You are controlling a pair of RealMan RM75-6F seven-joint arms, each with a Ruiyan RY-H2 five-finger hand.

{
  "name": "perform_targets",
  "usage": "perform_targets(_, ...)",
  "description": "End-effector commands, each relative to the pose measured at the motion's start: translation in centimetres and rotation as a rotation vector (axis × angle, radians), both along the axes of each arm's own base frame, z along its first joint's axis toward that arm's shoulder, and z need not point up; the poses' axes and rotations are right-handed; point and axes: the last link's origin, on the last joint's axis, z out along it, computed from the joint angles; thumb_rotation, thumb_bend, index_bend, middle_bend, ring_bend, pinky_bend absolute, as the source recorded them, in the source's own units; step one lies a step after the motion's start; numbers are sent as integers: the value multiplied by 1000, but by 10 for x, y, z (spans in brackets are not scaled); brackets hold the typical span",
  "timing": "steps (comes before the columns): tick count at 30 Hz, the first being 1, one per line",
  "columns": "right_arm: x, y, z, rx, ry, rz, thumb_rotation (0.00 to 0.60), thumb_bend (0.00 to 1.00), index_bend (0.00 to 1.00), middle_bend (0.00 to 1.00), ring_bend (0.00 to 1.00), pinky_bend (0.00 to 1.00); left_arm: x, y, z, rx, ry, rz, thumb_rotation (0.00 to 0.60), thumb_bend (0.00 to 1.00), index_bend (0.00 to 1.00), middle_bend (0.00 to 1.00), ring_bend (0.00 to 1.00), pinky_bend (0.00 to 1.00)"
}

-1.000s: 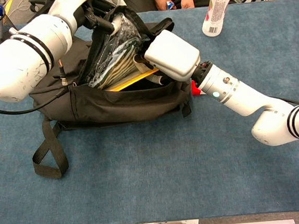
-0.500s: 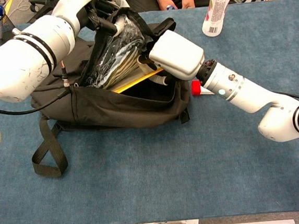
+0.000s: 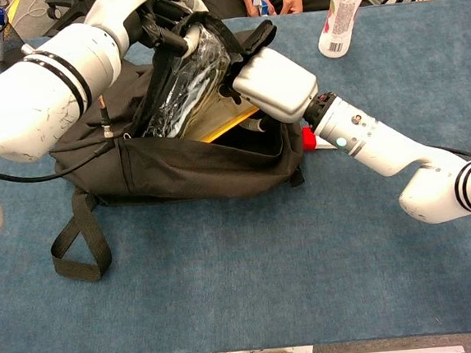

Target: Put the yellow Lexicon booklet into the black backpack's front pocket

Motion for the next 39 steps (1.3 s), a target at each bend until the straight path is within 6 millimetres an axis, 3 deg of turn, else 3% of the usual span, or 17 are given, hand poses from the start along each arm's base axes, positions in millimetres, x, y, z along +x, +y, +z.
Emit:
perform_targets(1,-1,-1,1,-1,-4,-14,600,152,414,451,355,421,-1,0,1,1,0,2,600,533,486,635,627,787)
perform_targets(5,-3,-2,6,-14,-8,-17,600,125,142,305,210,327,-2,1,1,-3,5,6,600,533,482,633,626,787)
perform_targets(9,-8,-1,14,-33,-3,2,600,104,2,195,99,248,-3,1,1,-11,9,8,600,533,469,624,619,786)
perform_targets(24,-36,18,52,-31,-22,41,600,104,0,160,72,233,-9,5,5,-12,8,32,600,533,448,615,611,785)
perform_targets(34,-72,45,111,-74,-13,68,600,108,0,178,72,233,-10,-8,-1,-78,22,-10,600,533,367,557,556,782)
perform_targets(39,-87,54,146,-115,-33,44,600,109,0,207,72,235,-11,-21,-10,-161,68,-58,600,533,304,493,478,708)
